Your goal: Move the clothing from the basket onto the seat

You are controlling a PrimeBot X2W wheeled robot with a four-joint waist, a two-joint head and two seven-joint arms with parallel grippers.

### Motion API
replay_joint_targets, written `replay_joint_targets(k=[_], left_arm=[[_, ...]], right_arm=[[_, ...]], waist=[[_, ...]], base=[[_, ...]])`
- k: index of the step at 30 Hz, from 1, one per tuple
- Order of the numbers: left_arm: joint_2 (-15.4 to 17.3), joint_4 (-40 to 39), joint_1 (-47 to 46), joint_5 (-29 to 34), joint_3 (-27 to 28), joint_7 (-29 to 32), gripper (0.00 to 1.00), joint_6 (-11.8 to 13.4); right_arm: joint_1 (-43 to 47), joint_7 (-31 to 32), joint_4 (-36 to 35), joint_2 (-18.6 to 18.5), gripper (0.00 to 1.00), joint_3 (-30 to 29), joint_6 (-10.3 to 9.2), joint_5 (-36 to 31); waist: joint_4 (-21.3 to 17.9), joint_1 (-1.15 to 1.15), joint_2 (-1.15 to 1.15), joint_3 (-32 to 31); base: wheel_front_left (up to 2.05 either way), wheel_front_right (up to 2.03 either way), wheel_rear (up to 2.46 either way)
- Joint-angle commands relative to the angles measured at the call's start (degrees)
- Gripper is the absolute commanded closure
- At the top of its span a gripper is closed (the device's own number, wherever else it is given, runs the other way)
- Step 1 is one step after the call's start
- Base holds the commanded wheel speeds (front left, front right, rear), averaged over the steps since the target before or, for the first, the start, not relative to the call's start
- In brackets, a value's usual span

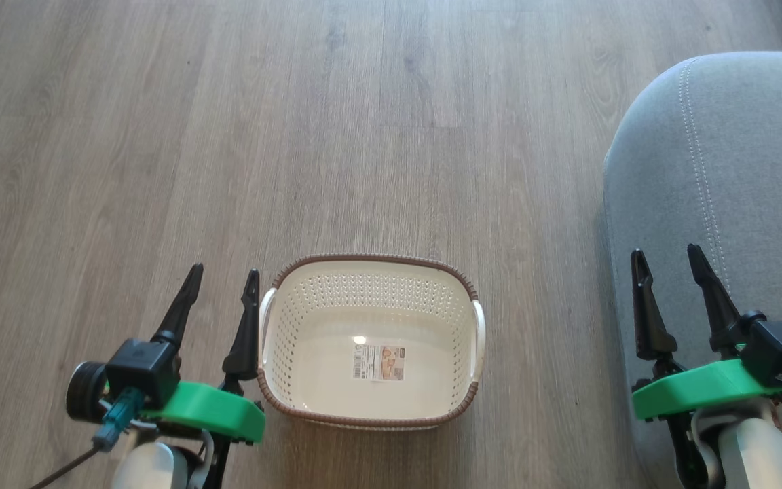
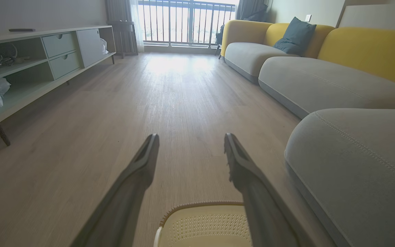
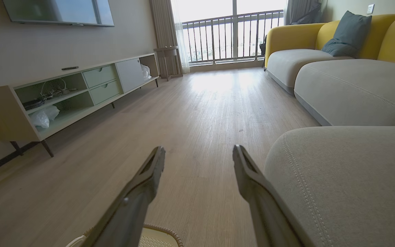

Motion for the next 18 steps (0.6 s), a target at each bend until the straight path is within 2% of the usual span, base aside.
replay_joint_targets(k=[1,15,16,18], left_arm=[[0.0,-2.1,-0.6,0.0,2.4,-0.3,0.00,0.0],[0.0,-1.5,-0.8,-1.2,2.6,-0.3,0.00,-1.9],[0.0,0.5,0.0,-1.0,0.7,0.0,1.00,-1.6],[0.0,2.5,0.2,-1.1,0.6,0.1,1.00,-1.5]], right_arm=[[-1.4,-0.5,-1.8,-1.0,0.00,1.4,-0.01,0.0],[-1.5,-0.5,-1.6,-0.9,0.00,1.3,-0.01,-0.2],[0.0,0.0,0.2,0.0,1.00,0.0,0.00,0.1],[0.3,0.0,2.1,0.2,1.00,0.2,0.00,0.2]], waist=[[0.0,0.00,0.00,0.0],[0.2,0.00,0.00,0.5],[0.2,0.00,0.00,0.5],[0.2,0.00,0.00,0.5]], base=[[0.00,0.00,0.00],[0.00,0.00,0.00],[0.00,0.00,0.00],[0.00,0.00,0.00]])
